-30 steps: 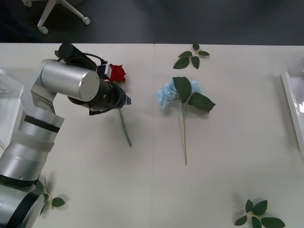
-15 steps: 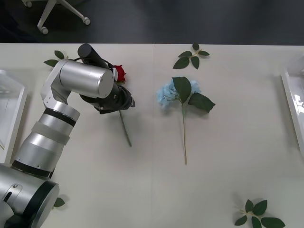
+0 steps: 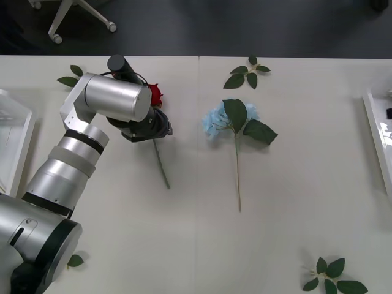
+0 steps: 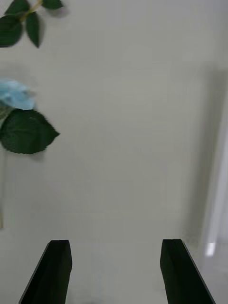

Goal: Put the red flowers into the right box and the blue flowers into the left box

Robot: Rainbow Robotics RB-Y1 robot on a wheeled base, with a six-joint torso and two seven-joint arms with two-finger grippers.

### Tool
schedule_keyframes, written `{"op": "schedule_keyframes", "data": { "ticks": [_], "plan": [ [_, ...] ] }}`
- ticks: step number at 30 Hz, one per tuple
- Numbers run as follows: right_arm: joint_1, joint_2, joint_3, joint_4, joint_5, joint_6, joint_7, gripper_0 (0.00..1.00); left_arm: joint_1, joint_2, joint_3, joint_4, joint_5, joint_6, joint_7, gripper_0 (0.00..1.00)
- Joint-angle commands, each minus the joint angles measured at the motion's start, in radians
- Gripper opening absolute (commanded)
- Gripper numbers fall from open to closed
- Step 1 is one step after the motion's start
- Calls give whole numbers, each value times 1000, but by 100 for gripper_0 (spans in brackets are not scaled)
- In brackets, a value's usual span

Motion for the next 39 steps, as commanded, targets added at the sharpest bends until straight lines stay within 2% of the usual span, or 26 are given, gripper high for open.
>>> {"op": "schedule_keyframes", "data": {
  "ticks": [1, 8, 13, 14, 16, 17, 18, 21, 28, 35, 39],
  "plan": [
    [-25, 34, 89, -106, 10, -37, -162, 54, -31, -24, -7, -2, -11, -7, 59, 100],
    [-1, 43, 235, -286, 107, -80, -363, 54, -32, -46, -9, 31, -28, -29, 61, 99],
    [30, 80, 279, -388, 210, -80, -465, 54, -31, -52, -9, 45, -40, -35, 59, 93],
    [33, 89, 290, -399, 233, -80, -479, 54, -31, -53, -9, 45, -41, -35, 61, 88],
    [33, 123, 327, -427, 314, -80, -518, 54, -31, -55, -9, 48, -43, -35, 59, 61],
    [36, 148, 350, -437, 365, -80, -542, 54, -31, -56, -9, 48, -44, -35, 61, 32],
    [36, 172, 368, -442, 405, -80, -562, 54, -31, -55, -12, 48, -46, -35, 59, 17],
    [35, 244, 431, -442, 550, -80, -614, 54, -31, -55, -21, 48, -49, -35, 59, 1],
    [-21, 353, 586, -379, 733, -61, -683, 54, -31, -55, -21, 48, -54, -35, 61, 0],
    [-157, 459, 661, -261, 768, 36, -732, 54, -31, -55, -21, 47, -55, -35, 61, 0],
    [-220, 534, 666, -167, 793, 54, -734, 54, -29, -53, -13, 19, -48, -35, 62, 0]
  ]
}}
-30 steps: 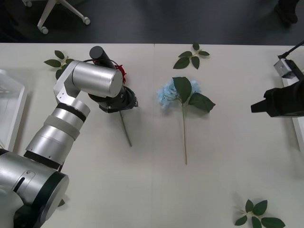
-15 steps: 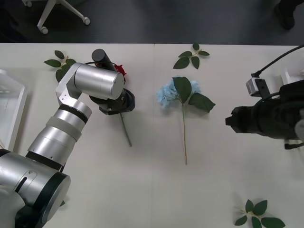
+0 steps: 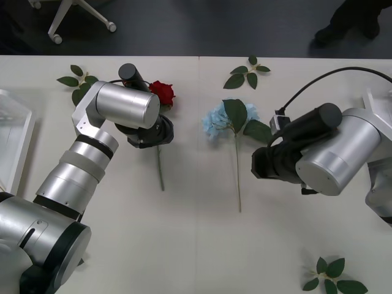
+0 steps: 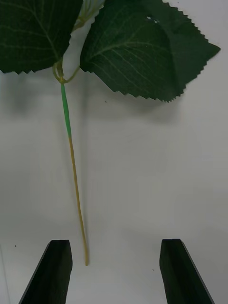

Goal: Put the red flowers into the right box and the blue flowers into the left box

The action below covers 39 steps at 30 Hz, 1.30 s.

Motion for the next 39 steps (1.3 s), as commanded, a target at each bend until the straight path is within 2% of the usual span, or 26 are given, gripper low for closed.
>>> {"op": "schedule_keyframes", "data": {
  "ticks": [1, 6, 12, 17, 24, 28, 31, 34, 39],
  "plan": [
    [-75, 88, -17, 82, 42, 7, -15, 54, -31, -9, -5, -51, 4, -11, 33, 0],
    [-114, 147, -2, 179, 79, 9, -5, 54, -28, 11, 50, -140, 84, -8, 24, 0],
    [-138, 155, 76, 234, 105, -8, -15, 54, -28, 80, 53, -244, 217, -9, 1, 0],
    [-135, 180, 80, 259, 117, -13, -10, 54, -3, 136, 59, -335, 336, -11, -60, 0],
    [-135, 227, 81, 317, 159, -25, -4, 54, 161, 145, 208, -548, 567, -51, -298, 0],
    [-137, 226, 81, 314, 149, -25, 1, 54, 230, 145, 251, -622, 711, -75, -427, 0],
    [-143, 196, 81, 272, 106, -16, 1, 54, 264, 145, 282, -657, 822, -77, -516, 0],
    [-161, 103, 75, 148, 2, 27, -5, 54, 297, 145, 312, -691, 948, -77, -639, 0],
    [-171, -54, -40, -56, -256, 122, 1, 54, 334, 145, 337, -709, 1124, -77, -832, 0]
  ]
}}
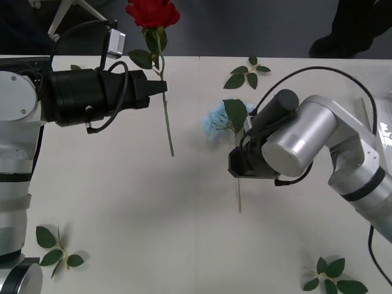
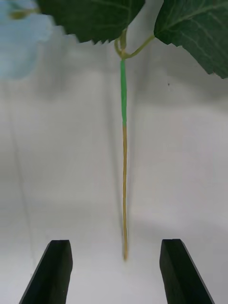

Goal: Put the red flowers into the right box and the blue flowers into the left box

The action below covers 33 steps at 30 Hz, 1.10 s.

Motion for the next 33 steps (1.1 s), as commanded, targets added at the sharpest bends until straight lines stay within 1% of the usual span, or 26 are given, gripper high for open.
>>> {"op": "schedule_keyframes", "data": {
  "ticks": [1, 4, 5, 8, 10, 12, 16, 19, 21, 24, 28, 30, 33],
  "plan": [
    [-34, -153, -153, -198, -220, 64, 2, 54, 19, 8, 24, -51, 149, -7, -185, 0],
    [-34, -232, -235, -272, -363, 92, 5, 54, 38, 8, 30, -49, 251, -9, -311, 0],
    [-34, -273, -271, -295, -429, 100, 8, 54, 49, 8, 30, -49, 300, -7, -366, 0],
    [-30, -365, -343, -327, -571, 98, 25, 54, 70, 4, 26, -49, 390, -7, -466, 0],
    [-11, -428, -409, -339, -666, 90, 99, 54, 82, 0, 16, -49, 444, -3, -555, 0],
    [10, -457, -452, -341, -718, 80, 159, 54, 92, -3, 9, -49, 478, -1, -615, 0],
    [122, -506, -570, -341, -815, -5, 375, 54, 119, -31, 4, -51, 570, 20, -762, 0],
    [237, -520, -630, -341, -863, -129, 570, 54, 142, -69, 22, -51, 605, 69, -854, 0],
    [294, -531, -640, -341, -887, -215, 665, 54, 148, -89, 36, -49, 617, 97, -870, 0],
    [418, -563, -637, -358, -915, -417, 866, 54, 158, -126, 67, -51, 637, 169, -870, 0],
    [527, -571, -617, -385, -924, -581, 1073, 54, 158, -140, 87, -51, 642, 223, -870, 0],
    [555, -571, -597, -393, -936, -623, 1186, 54, 158, -140, 87, -51, 654, 234, -870, 0],
    [560, -583, -559, -393, -973, -663, 1311, 54, 158, -140, 85, -54, 668, 240, -870, 0]
  ]
}}
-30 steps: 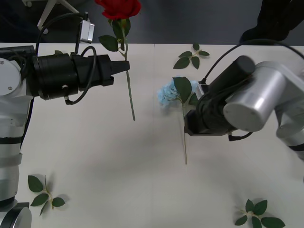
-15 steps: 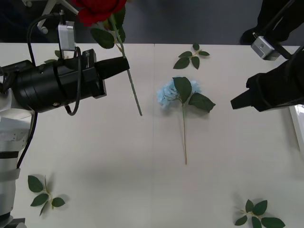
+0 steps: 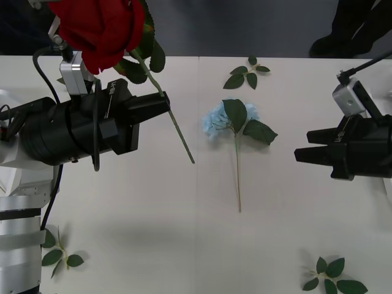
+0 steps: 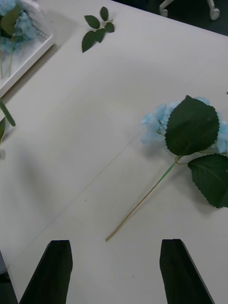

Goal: Put the red flowers into the right box and the blue flowers into the left box

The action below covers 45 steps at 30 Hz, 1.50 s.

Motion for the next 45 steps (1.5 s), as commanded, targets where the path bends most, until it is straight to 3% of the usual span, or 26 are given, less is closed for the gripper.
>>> {"op": "schedule_keyframes", "data": {
  "ticks": [1, 9, 15, 24, 29, 45],
  "plan": [
    [-16, -35, 47, -29, -55, -60, 192, 54, -1, 10, -7, -41, 30, 8, -36, 0],
    [-39, -54, 177, -27, -179, -207, 445, 54, -1, 10, -14, -42, 33, 8, -36, 0],
    [-131, 43, 289, -4, -259, -211, 551, 54, -1, 10, -14, -42, 33, 8, -36, 0],
    [-288, 158, 437, 63, -236, -279, 566, 54, -1, 10, -14, -42, 33, 8, -36, 0],
    [-325, 196, 495, 91, -171, -340, 568, 54, -1, 10, -14, -42, 33, 8, -36, 0],
    [-516, 396, 625, 283, -165, -340, 586, 54, -1, 10, -14, -42, 33, 8, -36, 0]
  ]
}}
